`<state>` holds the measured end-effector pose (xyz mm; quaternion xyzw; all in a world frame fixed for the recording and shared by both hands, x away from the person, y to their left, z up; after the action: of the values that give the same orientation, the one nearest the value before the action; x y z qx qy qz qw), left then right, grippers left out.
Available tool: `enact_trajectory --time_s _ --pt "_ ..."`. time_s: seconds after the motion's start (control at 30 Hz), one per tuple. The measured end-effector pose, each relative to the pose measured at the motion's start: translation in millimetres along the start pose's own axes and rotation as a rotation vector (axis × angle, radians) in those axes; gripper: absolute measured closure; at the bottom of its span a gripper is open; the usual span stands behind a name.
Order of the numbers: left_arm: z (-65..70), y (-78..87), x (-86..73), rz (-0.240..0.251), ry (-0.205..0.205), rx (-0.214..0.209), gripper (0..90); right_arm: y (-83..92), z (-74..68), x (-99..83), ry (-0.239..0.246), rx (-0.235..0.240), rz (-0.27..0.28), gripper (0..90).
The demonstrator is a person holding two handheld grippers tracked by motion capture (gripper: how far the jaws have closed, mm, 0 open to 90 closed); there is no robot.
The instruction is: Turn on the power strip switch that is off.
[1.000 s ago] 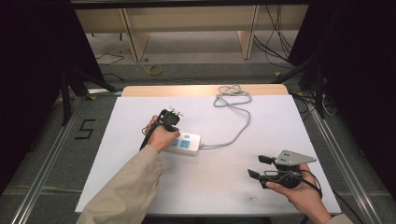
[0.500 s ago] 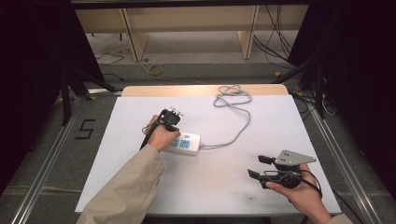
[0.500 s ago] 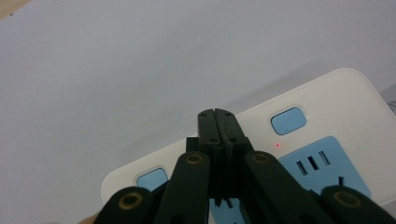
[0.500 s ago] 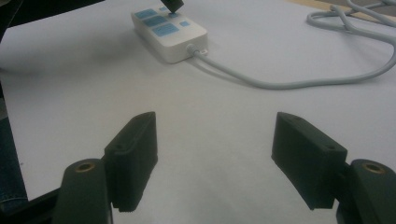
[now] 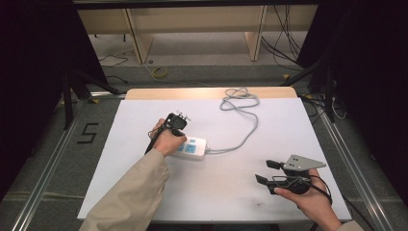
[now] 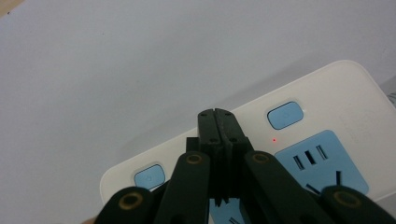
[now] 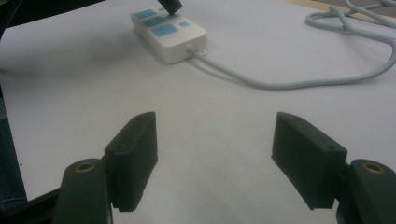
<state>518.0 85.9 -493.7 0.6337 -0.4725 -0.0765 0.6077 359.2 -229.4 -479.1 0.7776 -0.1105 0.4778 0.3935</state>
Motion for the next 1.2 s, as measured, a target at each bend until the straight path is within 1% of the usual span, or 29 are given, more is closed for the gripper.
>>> enact_trajectory --time_s 0.03,0.07,0.1,0.13,0.2,0.23,0.3,0.33,0.4,0.47,0.63,0.77,0.83,0.93,1.0,1.1,1.2 --pt "0.9 -0.1 0.2 -0.004 0.004 -0.003 89.9 0.0 -0.1 0.0 0.0 0.0 0.0 31.5" --pt "2.3 0.4 0.3 -0.007 0.007 -0.019 89.9 0.0 -0.1 0.1 0.0 0.0 0.0 31.5" --pt "5.3 0.4 0.9 0.0 0.023 -0.054 90.0 -0.1 -0.2 0.3 0.001 0.0 0.003 31.5" --pt "6.5 0.4 1.7 0.004 0.022 -0.051 90.0 0.0 -0.2 0.4 0.0 -0.001 0.004 31.5" --pt "7.4 -0.7 3.2 0.004 -0.012 -0.011 90.0 0.3 -0.2 0.4 0.001 -0.002 0.003 31.5" --pt "8.7 -1.3 4.0 0.007 -0.012 -0.002 90.0 0.3 -0.3 0.4 0.001 -0.002 0.003 31.5" --pt "7.9 -0.4 3.7 0.002 -0.016 -0.006 90.0 0.8 -0.9 0.4 0.002 0.0 0.004 31.5" --pt "7.0 -0.2 3.6 0.006 -0.006 -0.005 90.0 1.0 -1.0 0.4 0.001 0.001 0.004 31.5" --pt "2.5 1.1 2.5 0.003 -0.005 0.018 90.0 0.8 -0.1 0.0 -0.001 0.0 0.003 31.5" --pt "1.3 1.4 1.5 0.012 0.023 -0.008 90.0 0.7 0.5 0.0 -0.001 -0.001 0.003 31.5" --pt "-0.4 1.7 0.6 0.002 0.03 -0.013 90.0 0.0 -0.1 0.2 0.0 0.0 0.003 31.5" --pt "0.6 1.8 -0.1 -0.008 0.024 -0.016 90.0 0.4 -0.1 0.0 0.0 -0.002 0.003 31.5" --pt "2.3 1.3 0.8 -0.004 0.025 -0.019 90.0 0.5 0.0 0.1 0.001 -0.002 0.003 31.5" --pt "4.1 0.8 1.1 -0.014 -0.005 -0.002 90.0 0.5 -0.5 0.2 0.001 0.0 0.004 31.5" --pt "4.3 0.9 1.1 -0.016 -0.01 0.001 90.0 0.6 -0.4 0.1 0.002 0.0 0.003 31.4" --pt "3.8 0.6 0.7 -0.011 0.009 -0.008 90.0 0.9 -0.2 0.1 0.001 -0.001 0.004 31.4" --pt "4.1 0.2 0.9 -0.011 0.005 -0.004 90.0 0.7 -0.5 0.2 0.001 0.0 0.005 31.4"
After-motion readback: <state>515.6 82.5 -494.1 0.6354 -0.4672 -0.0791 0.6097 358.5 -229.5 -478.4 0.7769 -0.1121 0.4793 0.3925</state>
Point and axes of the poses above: each handheld gripper's, and its own axes: y roughly backward along the jaws, x roughly out of its top, z roughly to its right, the point moved 6 cm from there along -y, roughly forward along the jaws, and after that the axes turned 11 degrees about -y, right-handed, at the moved point
